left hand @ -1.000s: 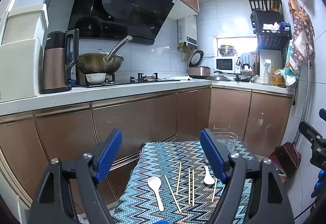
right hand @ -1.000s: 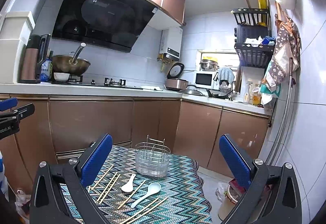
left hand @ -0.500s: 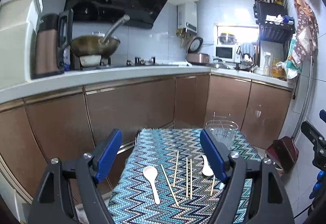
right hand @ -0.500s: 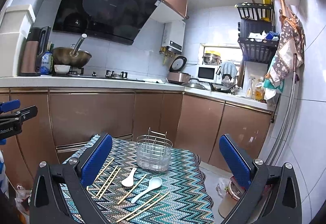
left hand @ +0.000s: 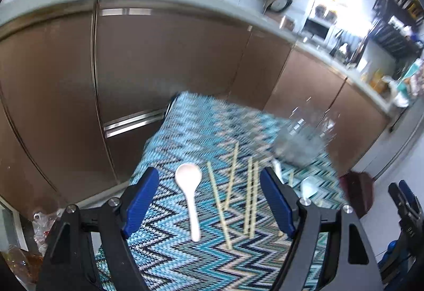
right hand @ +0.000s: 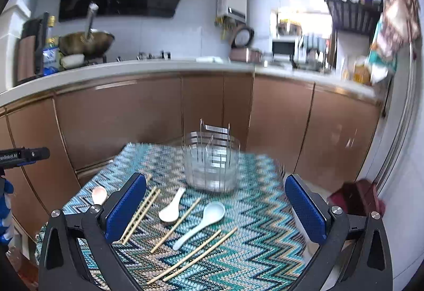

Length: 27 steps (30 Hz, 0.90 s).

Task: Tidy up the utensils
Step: 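Grasp a white ceramic spoon with the left tool while the right tool grasps another white spoon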

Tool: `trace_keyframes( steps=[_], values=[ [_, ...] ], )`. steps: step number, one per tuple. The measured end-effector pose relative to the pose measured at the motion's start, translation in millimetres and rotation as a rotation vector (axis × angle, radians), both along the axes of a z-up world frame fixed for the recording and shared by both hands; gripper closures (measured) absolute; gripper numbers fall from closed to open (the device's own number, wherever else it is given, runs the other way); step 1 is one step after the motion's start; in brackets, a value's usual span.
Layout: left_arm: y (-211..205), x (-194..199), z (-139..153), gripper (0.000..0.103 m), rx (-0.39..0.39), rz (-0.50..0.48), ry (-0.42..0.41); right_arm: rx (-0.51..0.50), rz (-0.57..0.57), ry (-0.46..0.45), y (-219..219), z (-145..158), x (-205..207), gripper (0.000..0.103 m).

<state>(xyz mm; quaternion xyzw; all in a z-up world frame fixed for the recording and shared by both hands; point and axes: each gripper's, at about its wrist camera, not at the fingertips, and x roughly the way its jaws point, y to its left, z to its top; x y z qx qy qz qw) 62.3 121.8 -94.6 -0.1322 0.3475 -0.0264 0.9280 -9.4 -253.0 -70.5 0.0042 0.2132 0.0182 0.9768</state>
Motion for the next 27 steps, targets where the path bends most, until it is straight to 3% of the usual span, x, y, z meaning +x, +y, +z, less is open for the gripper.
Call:
trace_keyframes(
  steps=[7, 10, 12, 18, 22, 27],
  values=[
    [12, 52, -58, 0.026, -0.037, -0.03, 0.189, 0.074, 0.039, 0.152, -20, -51, 59, 0.006],
    [17, 70, -75, 0.027, -0.059, -0.054, 0.228, 0.168, 0.071, 0.24, -38, -78, 90, 0.021],
    [20, 80, -86, 0.027, -0.076, -0.072, 0.247, 0.228, 0.092, 0.308, -50, -97, 111, 0.036],
    [31, 107, -116, 0.032, -0.124, -0.137, 0.3, 0.356, 0.199, 0.475, -65, -146, 160, 0.059],
    [39, 120, -130, 0.037, -0.162, -0.169, 0.322, 0.397, 0.227, 0.518, -68, -162, 176, 0.059],
    [44, 133, -148, 0.051, -0.224, -0.191, 0.359, 0.416, 0.253, 0.556, -68, -174, 189, 0.062]
  ],
)
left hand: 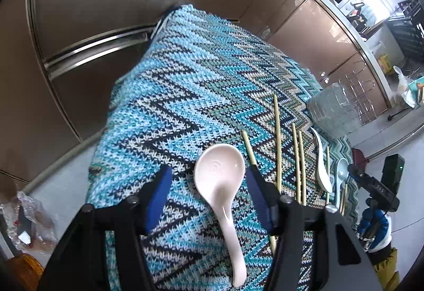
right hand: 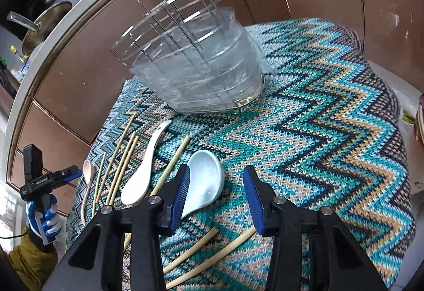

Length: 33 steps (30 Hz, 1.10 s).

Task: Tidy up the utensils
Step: 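Grasp a white ceramic spoon with the left tool while the right tool grasps another white spoon, then carry both spoons over the wire utensil holder and open both tools to drop them in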

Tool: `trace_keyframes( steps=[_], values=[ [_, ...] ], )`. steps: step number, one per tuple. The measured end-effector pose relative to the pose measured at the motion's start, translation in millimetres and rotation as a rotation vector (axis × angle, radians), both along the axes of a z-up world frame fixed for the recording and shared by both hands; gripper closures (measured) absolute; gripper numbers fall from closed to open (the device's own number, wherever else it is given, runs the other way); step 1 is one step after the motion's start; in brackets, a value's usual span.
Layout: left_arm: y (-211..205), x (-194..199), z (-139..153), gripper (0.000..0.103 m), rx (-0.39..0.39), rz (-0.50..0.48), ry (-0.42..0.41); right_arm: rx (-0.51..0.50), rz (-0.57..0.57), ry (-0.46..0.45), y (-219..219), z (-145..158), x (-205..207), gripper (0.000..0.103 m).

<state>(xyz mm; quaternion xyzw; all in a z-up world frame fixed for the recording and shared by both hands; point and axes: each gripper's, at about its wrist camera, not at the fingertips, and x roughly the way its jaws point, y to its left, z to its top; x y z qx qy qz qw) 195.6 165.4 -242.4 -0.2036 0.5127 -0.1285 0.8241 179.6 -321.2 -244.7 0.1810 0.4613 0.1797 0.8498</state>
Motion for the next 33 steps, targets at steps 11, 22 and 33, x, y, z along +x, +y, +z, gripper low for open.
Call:
trace_keyframes(
  steps=[11, 22, 33],
  values=[
    [-5, 17, -13, 0.089, 0.035, -0.023, 0.027, 0.018, 0.056, 0.062, 6, -17, 17, 0.09],
    [-3, -10, 15, 0.098, 0.121, 0.044, -0.092, -0.086, 0.042, -0.025, 11, 18, -17, 0.095],
    [-10, -45, 72, 0.098, 0.138, 0.076, -0.22, -0.166, -0.011, -0.189, 13, 73, -61, 0.096]
  ],
)
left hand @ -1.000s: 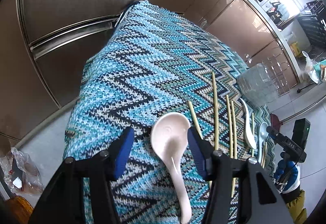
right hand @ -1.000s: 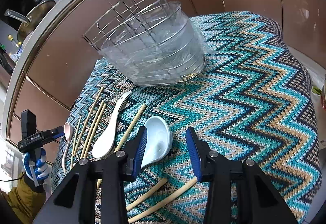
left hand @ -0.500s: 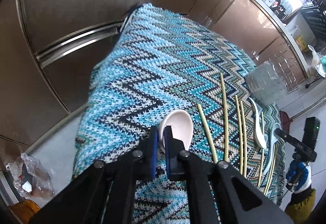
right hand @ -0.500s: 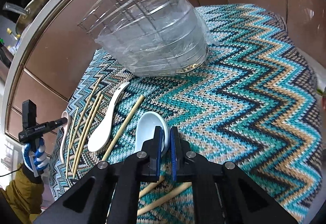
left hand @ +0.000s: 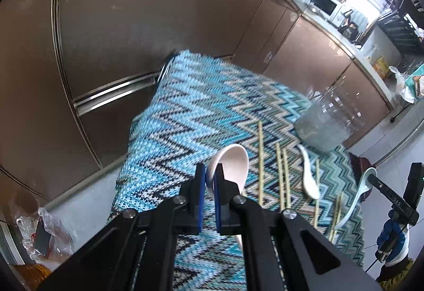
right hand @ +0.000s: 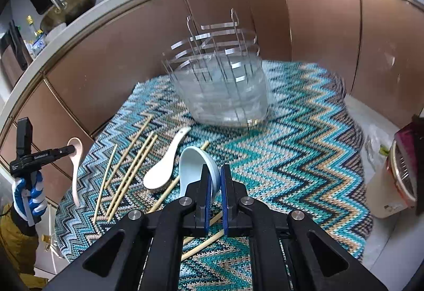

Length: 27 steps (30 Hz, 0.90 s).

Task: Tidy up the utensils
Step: 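Carry both spoons over the wire utensil holder and open both tools to drop them in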

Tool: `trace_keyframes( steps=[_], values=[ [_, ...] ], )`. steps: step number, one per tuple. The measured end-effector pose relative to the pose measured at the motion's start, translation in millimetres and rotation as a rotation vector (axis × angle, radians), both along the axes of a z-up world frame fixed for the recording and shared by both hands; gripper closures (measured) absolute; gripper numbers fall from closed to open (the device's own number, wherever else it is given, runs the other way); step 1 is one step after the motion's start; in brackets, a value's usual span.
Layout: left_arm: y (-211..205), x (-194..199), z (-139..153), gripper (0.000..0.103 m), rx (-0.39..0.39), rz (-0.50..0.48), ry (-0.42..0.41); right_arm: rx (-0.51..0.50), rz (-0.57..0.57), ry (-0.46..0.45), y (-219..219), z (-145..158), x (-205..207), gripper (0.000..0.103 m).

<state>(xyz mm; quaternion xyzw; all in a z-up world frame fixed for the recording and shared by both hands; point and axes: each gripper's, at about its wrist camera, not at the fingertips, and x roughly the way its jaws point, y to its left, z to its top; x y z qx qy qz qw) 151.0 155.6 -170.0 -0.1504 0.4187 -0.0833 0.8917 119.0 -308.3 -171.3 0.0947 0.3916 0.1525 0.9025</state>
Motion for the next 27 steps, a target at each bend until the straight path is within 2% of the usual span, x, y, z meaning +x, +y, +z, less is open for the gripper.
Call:
trace_keyframes(
  steps=[9, 12, 19, 22, 26, 27],
  values=[
    [-44, 12, 73, 0.098, -0.026, -0.072, -0.138, -0.025, -0.051, -0.174, -4, 65, -1, 0.096],
    [-71, 29, 105, 0.098, -0.045, -0.099, -0.197, -0.054, -0.079, -0.243, -6, 92, 5, 0.096],
    [-137, 81, 159, 0.098, -0.096, -0.107, -0.306, -0.142, -0.172, -0.395, -9, 144, 31, 0.096],
    [-165, 106, 166, 0.098, -0.093, -0.076, -0.345, -0.201, -0.223, -0.448, -6, 152, 46, 0.096],
    [-202, 124, 159, 0.098, -0.031, 0.003, -0.406, -0.277, -0.27, -0.481, 0, 145, 68, 0.096],
    [-211, 126, 154, 0.098, 0.004, 0.034, -0.429, -0.297, -0.281, -0.485, 3, 141, 73, 0.096]
  ],
)
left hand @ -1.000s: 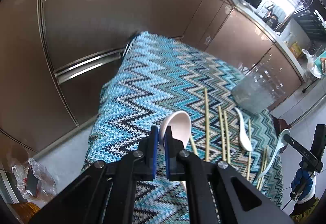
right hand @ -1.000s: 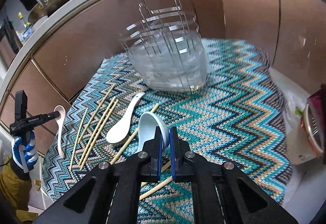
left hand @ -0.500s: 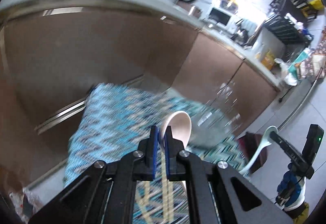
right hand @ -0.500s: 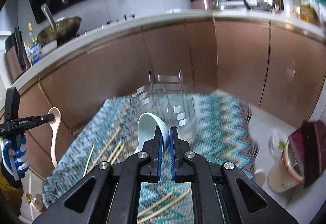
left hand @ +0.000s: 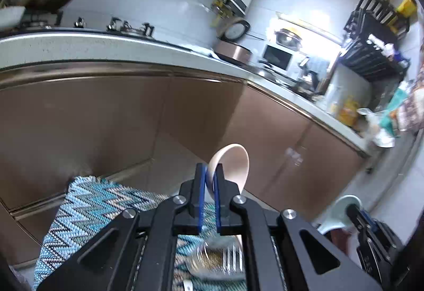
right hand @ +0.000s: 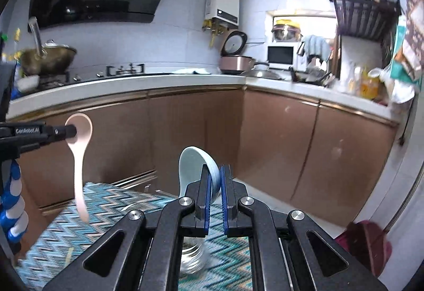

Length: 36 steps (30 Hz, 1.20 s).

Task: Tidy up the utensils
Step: 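Carry both spoons over the wire utensil holder and open both tools to drop them in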

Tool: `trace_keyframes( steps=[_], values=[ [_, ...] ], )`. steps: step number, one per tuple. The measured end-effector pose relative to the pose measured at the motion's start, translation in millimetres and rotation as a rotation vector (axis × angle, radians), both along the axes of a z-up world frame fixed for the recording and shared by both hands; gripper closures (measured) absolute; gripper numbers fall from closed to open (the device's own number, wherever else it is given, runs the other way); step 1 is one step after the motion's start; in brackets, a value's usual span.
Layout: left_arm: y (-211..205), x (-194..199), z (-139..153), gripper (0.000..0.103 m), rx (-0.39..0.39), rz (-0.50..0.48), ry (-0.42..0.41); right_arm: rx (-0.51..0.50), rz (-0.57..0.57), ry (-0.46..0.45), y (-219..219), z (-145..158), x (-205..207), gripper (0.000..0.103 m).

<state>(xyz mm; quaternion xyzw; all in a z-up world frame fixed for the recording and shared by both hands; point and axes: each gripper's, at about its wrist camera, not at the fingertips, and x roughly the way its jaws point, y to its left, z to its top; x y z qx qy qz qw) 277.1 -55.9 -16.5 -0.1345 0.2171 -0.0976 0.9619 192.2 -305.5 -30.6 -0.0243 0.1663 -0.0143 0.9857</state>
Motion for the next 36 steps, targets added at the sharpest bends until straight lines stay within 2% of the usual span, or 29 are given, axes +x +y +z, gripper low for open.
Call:
trace_keyframes(
  steps=[6, 13, 18, 20, 22, 24, 27, 34, 36],
  values=[
    [-34, 4, -38, 0.098, 0.115, 0.107, -0.08, -0.071, -0.045, -0.004, 12, -31, 21, 0.096],
    [-61, 5, -80, 0.097, 0.208, 0.119, -0.09, -0.112, -0.072, 0.026, 26, -72, 26, 0.096],
    [-70, 1, -95, 0.096, 0.265, 0.119, -0.106, -0.099, -0.062, 0.058, 27, -86, 27, 0.095],
    [-71, 1, -96, 0.095, 0.266, 0.099, -0.097, -0.097, -0.048, 0.079, 29, -91, 27, 0.093],
    [-70, 2, -97, 0.095, 0.275, 0.086, -0.076, -0.091, -0.035, 0.089, 31, -93, 25, 0.083],
    [-68, -2, -95, 0.091, 0.278, 0.075, -0.072, -0.082, -0.036, 0.084, 31, -90, 20, 0.061],
    [-65, -13, -87, 0.08, 0.282, 0.061, -0.101, -0.065, -0.039, 0.076, 31, -83, 12, 0.052],
    [-38, -58, -36, 0.08, 0.302, 0.066, -0.213, -0.044, -0.062, 0.04, 26, -51, -23, 0.038],
    [-24, -73, -18, 0.079, 0.301, 0.071, -0.23, -0.035, -0.069, 0.014, 23, -35, -39, 0.027]
  ],
)
